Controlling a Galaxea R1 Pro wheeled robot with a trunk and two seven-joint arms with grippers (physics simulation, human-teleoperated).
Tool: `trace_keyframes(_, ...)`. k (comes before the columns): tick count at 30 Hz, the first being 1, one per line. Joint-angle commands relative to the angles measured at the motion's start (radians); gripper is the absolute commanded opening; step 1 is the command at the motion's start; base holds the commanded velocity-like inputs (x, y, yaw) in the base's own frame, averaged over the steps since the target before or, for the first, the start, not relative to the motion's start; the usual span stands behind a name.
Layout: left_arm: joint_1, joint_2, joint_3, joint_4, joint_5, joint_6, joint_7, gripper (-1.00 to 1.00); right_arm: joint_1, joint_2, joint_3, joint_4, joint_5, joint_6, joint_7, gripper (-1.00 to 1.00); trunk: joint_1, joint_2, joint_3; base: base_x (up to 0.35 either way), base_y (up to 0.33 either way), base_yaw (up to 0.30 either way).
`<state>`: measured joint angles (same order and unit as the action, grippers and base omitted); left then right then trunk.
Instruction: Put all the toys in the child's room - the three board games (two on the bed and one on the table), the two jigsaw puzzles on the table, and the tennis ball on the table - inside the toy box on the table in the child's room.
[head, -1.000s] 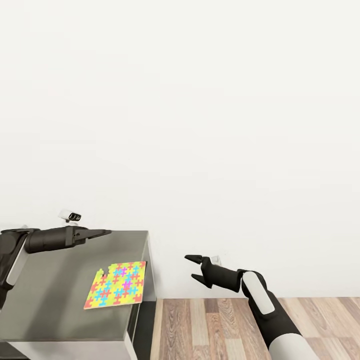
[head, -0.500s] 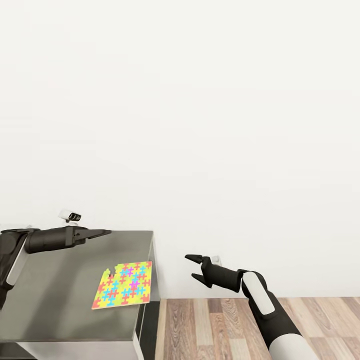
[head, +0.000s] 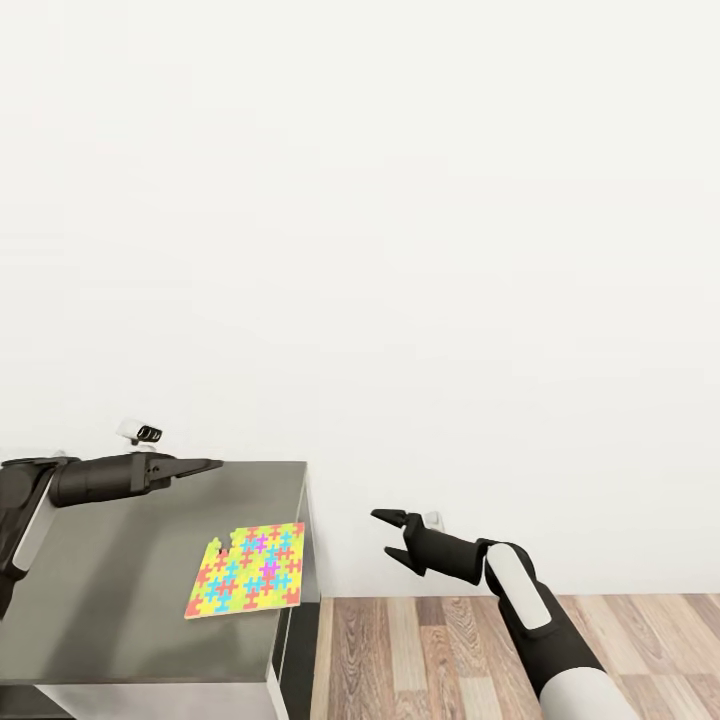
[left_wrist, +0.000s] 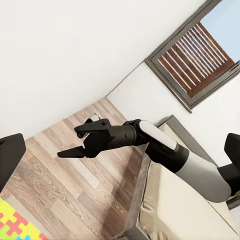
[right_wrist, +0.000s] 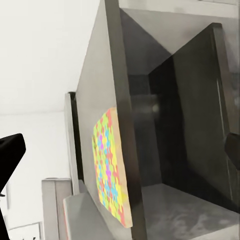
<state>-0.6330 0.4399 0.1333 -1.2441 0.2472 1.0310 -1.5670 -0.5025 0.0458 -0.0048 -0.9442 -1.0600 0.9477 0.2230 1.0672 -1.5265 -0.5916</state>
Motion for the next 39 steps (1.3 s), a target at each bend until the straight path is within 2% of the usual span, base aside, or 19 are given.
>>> trace_keyframes(1, 0.0, 0.0, 0.0, 0.0, 0.0, 0.011, -0.004, 1.0, -0.001, 0.0, -0.001, 0.001, 0.009, 0.002, 0.008, 1.0, 0.0, -0.001, -0.001, 0.0, 0.0, 0.0)
trace_keyframes(8, 0.0, 0.0, 0.0, 0.001, 0.0, 0.01, -0.004, 1.0, -0.001, -0.002, 0.0, 0.005, 0.013, 0.001, 0.007, 1.0, 0.0, -0.001, -0.001, 0.0, 0.0, 0.0)
trace_keyframes(18, 0.0, 0.002, 0.002, 0.004, 0.001, 0.009, -0.004, 1.0, -0.002, 0.004, 0.009, 0.079, 0.018, -0.029, -0.002, 1.0, 0.0, -0.001, -0.001, 0.0, 0.0, 0.0)
trace_keyframes(27, 0.0, 0.003, 0.002, 0.006, 0.001, 0.009, -0.004, 1.0, -0.007, -0.011, 0.006, 0.092, 0.017, -0.039, -0.011, 1.0, 0.0, -0.001, 0.001, 0.0, 0.0, 0.04)
trace_keyframes(31, 0.0, 0.003, 0.002, 0.006, 0.0, 0.009, -0.004, 1.0, -0.025, -0.014, 0.004, 0.118, 0.017, -0.033, -0.025, 1.0, 0.0, -0.001, 0.001, 0.0, 0.0, 0.006)
trace_keyframes(39, 0.0, 0.002, 0.002, 0.006, -0.002, 0.009, -0.004, 1.0, -0.072, -0.002, 0.01, 0.177, 0.018, -0.028, -0.049, 1.0, 0.0, -0.001, 0.001, 0.0, 0.0, 0.001)
